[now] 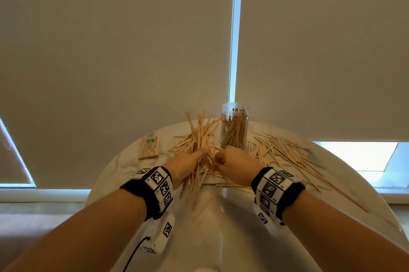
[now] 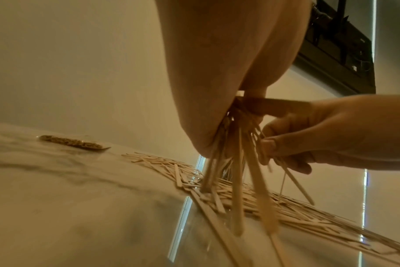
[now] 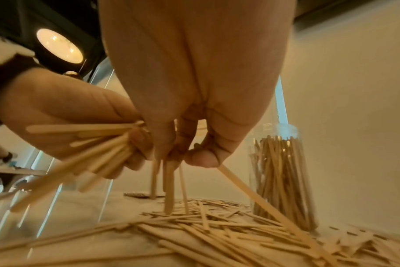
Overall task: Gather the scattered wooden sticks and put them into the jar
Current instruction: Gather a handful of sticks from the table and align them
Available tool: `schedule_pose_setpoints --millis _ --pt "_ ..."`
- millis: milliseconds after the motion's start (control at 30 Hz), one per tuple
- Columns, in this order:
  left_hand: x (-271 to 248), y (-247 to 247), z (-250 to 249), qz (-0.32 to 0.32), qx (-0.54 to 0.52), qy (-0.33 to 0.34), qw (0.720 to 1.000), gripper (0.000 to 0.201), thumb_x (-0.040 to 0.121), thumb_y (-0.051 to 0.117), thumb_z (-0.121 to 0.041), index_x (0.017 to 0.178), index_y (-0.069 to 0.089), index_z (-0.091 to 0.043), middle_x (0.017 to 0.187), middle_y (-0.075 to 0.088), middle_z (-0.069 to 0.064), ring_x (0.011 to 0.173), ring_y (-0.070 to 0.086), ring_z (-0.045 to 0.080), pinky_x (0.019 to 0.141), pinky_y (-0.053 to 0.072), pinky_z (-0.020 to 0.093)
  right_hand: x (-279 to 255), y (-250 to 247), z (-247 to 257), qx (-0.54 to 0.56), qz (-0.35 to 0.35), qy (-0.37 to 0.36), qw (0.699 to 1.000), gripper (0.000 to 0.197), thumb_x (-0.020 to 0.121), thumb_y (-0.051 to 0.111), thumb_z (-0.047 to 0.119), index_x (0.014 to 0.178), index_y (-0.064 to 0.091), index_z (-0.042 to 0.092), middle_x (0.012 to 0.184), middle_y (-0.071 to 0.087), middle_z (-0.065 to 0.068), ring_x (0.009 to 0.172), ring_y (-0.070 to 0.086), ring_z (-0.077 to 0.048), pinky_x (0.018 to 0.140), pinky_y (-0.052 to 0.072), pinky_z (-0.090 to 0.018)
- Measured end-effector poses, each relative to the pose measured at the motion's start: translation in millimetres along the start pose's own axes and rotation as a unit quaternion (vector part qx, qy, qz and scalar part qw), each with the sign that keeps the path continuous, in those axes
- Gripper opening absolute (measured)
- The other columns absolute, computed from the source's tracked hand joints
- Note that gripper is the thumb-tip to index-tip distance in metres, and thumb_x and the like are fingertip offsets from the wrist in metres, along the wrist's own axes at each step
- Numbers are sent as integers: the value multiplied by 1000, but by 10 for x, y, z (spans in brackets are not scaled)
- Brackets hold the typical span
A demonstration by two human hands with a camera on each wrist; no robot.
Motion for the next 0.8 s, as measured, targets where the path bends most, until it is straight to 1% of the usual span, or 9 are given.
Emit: schedule_pose_setpoints --millis 100,167,333,400,467,567,700,733,800 --pt "25 69 -7 -10 5 17 1000 35 93 59 -52 123 63 -33 109 73 -4 103 66 18 98 52 43 -22 26 116 -10 -4 -22 1000 26 103 50 28 107 70 12 93 62 -3 83 58 -18 74 47 -30" --pt "17 123 -19 -3 9 19 1000 42 90 57 -54 128 59 -37 119 70 -4 112 64 22 104 48 51 -41 35 158 -5 -2 -30 1000 26 104 47 25 106 69 10 96 65 -7 84 61 -20 78 52 -33" --pt "0 213 0 -17 -63 3 998 22 100 56 -35 120 63 -29 110 73 7 96 70 29 90 57 52 -88 32 152 -16 17 -42 999 26 104 45 23 106 67 9 93 65 -7 86 63 -23 76 51 -32" --pt "14 222 25 -21 -89 -1 996 18 101 55 -29 114 66 -25 101 74 8 89 71 30 76 60 45 -113 13 155 -14 27 -43 999 28 103 49 29 107 68 9 92 65 -7 87 63 -23 74 49 -30" --pt "17 184 26 -32 -95 0 995 17 99 53 -25 95 67 -17 83 69 10 71 66 28 61 54 36 -142 6 139 9 46 -39 998 29 99 55 35 108 69 12 98 69 -6 88 64 -21 75 51 -29" --pt "42 72 14 -76 -108 6 991 19 97 50 -18 83 61 -14 69 59 8 65 58 24 63 49 37 -179 -80 52 54 23 -33 998 24 97 55 21 118 68 18 113 68 4 98 62 -10 80 47 -19" --pt "8 67 -6 -62 -144 7 988 17 101 45 -14 88 57 -12 64 55 2 65 58 20 62 50 37 -140 -355 -137 221 -109 4 969 26 101 47 8 105 71 18 102 70 7 92 64 -4 74 48 -15" --pt "-3 99 -3 -51 -146 5 988 17 100 45 -14 88 57 -12 65 55 3 64 58 21 66 50 40 -111 -415 -171 261 -142 9 955 26 101 48 6 101 71 16 98 71 5 88 66 -4 73 51 -17" --pt "-29 175 0 -36 -139 -2 990 15 100 48 -18 92 59 -10 67 59 6 64 58 23 69 52 45 -48 -484 -210 338 -184 7 923 25 100 49 0 97 71 12 95 74 0 86 71 -9 78 60 -30"
Point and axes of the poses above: each hand's wrist, its own x-axis towards the middle knuckle, its own y-axis out of the palm, z = x × y, the point moved 5 cm from there along x, towards the middle knuckle
